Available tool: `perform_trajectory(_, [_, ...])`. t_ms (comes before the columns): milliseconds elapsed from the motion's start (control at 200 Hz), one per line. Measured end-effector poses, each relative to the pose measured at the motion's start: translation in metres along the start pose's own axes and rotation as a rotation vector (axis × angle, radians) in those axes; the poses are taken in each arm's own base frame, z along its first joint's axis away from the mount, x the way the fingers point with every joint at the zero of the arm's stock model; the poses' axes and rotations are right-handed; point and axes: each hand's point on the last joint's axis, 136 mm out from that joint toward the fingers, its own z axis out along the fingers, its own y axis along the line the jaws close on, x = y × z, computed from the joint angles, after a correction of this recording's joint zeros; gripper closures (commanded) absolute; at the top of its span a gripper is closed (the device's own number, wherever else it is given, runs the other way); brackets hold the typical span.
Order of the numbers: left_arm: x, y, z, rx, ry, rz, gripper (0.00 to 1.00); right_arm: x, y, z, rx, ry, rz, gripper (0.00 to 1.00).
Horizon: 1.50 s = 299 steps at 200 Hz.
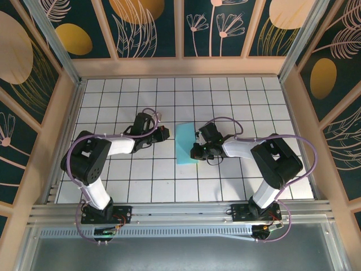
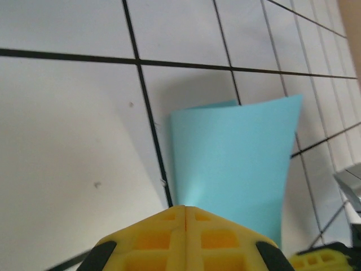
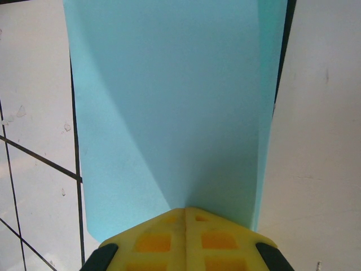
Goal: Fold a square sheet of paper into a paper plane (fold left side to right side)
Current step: First fold the square sheet of paper in half at the center of the table.
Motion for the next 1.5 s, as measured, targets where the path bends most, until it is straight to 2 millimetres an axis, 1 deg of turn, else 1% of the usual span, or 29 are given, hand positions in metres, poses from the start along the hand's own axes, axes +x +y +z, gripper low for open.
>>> perform_trajectory(90, [0.012,-0.007,0.002,0.031,0.027,-0.003,1.0,0.0,0.0,0.0,0.0,0.0,0.0,1.0])
perform_trajectory(180, [0.024,-0.023,0.007,0.074,0.062,0.013,1.0,0.0,0.0,0.0,0.0,0.0,0.0,1.0])
perform_trajectory(280, [0.03,-0.037,0.017,0.109,0.083,0.027,1.0,0.0,0.0,0.0,0.0,0.0,0.0,1.0])
perform_trajectory(350, [0.03,-0.04,0.024,0.12,0.093,0.028,1.0,0.0,0.0,0.0,0.0,0.0,0.0,1.0])
perform_trajectory(576, [0.023,-0.033,0.046,0.097,0.095,0.023,1.0,0.0,0.0,0.0,0.001,0.0,0.0,1.0])
perform_trajectory(776, [0.022,-0.023,0.056,0.058,0.089,0.026,1.0,0.0,0.0,0.0,0.001,0.0,0.0,1.0])
perform_trajectory(916, [0.025,-0.014,0.058,0.026,0.093,0.019,1.0,0.0,0.0,0.0,0.001,0.0,0.0,1.0])
perform_trajectory(1276, [0.021,-0.011,0.058,0.01,0.08,0.017,1.0,0.001,-0.001,0.0,0.002,0.001,0.0,1.0])
perform_trajectory(1371, [0.016,-0.006,0.057,0.002,0.07,0.008,1.0,0.001,-0.001,0.0,0.002,0.001,0.0,1.0])
perform_trajectory(1496, [0.002,0.008,0.053,-0.019,0.043,-0.009,1.0,0.001,-0.001,0.0,0.002,0.0,0.0,1.0])
